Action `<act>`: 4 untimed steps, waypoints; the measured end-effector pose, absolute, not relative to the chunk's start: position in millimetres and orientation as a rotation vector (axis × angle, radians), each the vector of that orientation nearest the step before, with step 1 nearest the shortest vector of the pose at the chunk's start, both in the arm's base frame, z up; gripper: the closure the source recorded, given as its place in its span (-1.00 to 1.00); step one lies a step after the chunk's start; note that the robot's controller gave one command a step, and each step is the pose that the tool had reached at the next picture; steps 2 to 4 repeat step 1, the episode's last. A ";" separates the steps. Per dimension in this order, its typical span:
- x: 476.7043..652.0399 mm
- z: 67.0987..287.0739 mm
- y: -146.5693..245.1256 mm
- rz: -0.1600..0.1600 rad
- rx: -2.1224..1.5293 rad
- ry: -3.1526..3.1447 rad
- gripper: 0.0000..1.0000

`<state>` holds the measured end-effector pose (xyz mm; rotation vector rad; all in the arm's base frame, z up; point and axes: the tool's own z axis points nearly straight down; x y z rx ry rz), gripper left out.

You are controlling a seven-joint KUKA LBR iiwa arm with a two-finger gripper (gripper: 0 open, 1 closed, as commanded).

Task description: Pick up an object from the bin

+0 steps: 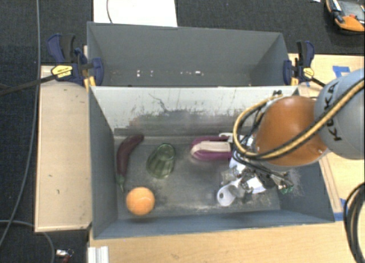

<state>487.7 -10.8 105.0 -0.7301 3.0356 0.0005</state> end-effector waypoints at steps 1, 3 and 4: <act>487.0 146.0 -10.8 0.002 -0.727 3.039 1.00; 487.0 146.0 -10.8 0.002 -0.727 3.039 1.00; 487.0 146.0 -10.8 0.002 -0.727 3.039 1.00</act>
Offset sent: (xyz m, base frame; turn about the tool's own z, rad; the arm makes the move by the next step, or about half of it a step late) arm -0.0012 0.0002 0.0831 0.0009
